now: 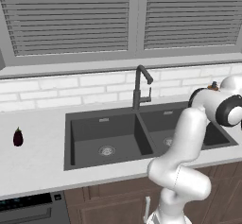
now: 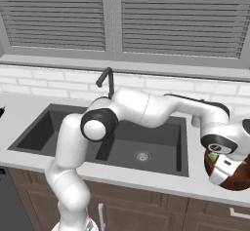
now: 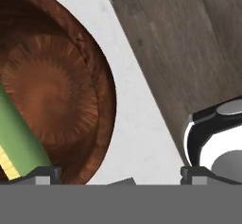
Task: Pick the corn from the sink and place it in the bowl. Then pick the bowl and place it in the microwave. Then close the microwave door and press the start button.
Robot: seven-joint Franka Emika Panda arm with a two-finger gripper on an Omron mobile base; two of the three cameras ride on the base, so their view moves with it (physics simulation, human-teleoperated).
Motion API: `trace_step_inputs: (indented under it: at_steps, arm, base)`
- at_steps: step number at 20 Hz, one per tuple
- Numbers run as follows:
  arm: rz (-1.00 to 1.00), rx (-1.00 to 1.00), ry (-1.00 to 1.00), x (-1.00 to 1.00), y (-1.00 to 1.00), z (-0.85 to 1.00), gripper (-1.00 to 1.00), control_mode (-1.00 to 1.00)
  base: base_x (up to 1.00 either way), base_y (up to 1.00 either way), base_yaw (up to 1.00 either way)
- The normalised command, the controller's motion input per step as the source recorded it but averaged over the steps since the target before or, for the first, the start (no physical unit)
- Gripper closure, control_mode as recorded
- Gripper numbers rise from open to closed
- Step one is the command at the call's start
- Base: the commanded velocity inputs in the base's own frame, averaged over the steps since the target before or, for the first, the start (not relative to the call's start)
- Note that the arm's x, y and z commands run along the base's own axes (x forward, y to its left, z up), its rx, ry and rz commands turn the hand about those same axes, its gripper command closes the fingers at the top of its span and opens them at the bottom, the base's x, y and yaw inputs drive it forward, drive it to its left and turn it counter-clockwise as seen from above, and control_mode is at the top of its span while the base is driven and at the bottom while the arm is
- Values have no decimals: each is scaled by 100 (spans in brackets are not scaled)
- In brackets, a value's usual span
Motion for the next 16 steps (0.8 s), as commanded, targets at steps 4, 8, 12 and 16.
trace_step_inputs:
  at_steps: [4,8,12,16]
  arm:
    - [0,0,0,0,-7,-19,-100,-100]
    - [0,0,0,0,-11,-16,-100,-100]
    - [0,0,0,0,-11,-16,-100,-100]
    - [0,0,0,0,-5,-11,-100,-100]
  base:
    - [0,0,0]
    - [0,0,0]
    - [0,0,0]
    - [0,0,0]
